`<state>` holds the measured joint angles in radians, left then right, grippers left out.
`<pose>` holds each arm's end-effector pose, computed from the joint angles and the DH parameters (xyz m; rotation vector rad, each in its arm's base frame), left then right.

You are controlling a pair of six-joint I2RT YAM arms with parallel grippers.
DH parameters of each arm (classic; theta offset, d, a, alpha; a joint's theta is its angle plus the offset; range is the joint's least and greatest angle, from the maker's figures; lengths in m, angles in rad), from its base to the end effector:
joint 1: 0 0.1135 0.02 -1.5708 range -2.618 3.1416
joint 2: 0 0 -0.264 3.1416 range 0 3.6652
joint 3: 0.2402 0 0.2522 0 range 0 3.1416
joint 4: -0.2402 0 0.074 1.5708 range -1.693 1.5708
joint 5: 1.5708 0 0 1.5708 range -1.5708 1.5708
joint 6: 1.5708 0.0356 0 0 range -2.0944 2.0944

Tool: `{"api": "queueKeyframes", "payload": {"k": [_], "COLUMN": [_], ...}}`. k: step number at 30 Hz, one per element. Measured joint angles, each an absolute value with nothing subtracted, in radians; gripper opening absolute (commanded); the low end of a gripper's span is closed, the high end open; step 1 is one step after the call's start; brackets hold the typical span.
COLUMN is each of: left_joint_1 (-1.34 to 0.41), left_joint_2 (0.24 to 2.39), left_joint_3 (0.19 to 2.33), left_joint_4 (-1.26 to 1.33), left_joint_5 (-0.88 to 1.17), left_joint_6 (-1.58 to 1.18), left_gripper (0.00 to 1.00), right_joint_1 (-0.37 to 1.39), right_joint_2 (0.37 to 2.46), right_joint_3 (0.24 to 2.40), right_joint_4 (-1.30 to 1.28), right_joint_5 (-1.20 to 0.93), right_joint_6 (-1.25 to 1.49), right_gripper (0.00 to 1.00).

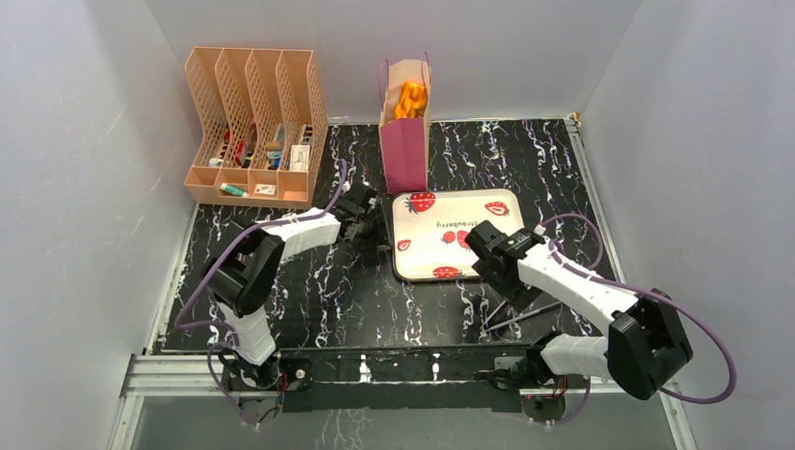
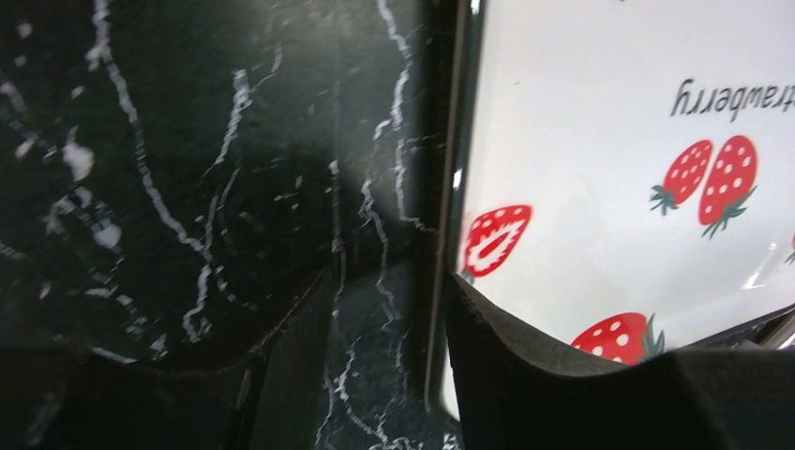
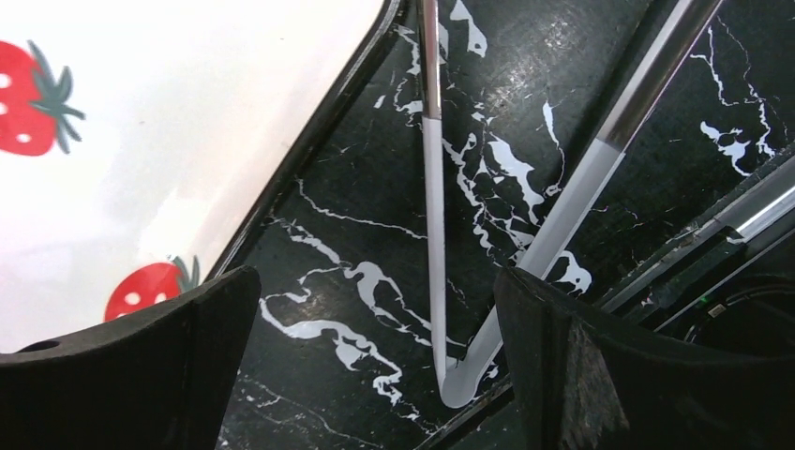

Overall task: Take the fake bread out of the paper bag
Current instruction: Move the container to the center of the board, then pick up the clamp at the center of the board.

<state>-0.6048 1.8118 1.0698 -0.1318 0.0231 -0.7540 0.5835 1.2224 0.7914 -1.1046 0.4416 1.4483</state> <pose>0.3076 -0.2136 0.1645 -0.1792 2.5410 -0.6044 0.1596 0.0872 0.2077 1.1556 2.4780 -0.2824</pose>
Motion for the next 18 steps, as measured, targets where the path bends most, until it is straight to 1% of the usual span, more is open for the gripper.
{"api": "queueKeyframes", "payload": {"k": [3,8,16,18], "left_joint_1": [-0.591,-0.577,-0.571,-0.570], "left_joint_2": [1.786,1.747,1.662,1.644], "left_joint_3": [1.055,1.034,1.019,1.019], "left_joint_4": [-0.174,-0.241,-0.311,-0.324], "left_joint_5": [0.019,0.001,-0.036,-0.045], "left_joint_6": [-0.744,-0.733,-0.726,-0.725], "left_gripper": [0.47,0.47,0.50,0.51], "right_joint_1": [0.583,0.583,0.583,0.583], "right_joint_2": [1.237,1.260,1.294,1.297], "right_joint_3": [0.770,0.737,0.678,0.653], "right_joint_4": [-1.095,-1.055,-0.949,-0.922], "right_joint_5": [0.442,0.443,0.444,0.441], "right_joint_6": [1.458,1.468,1.472,1.475], "right_gripper": [0.94,0.87,0.65,0.58]}}
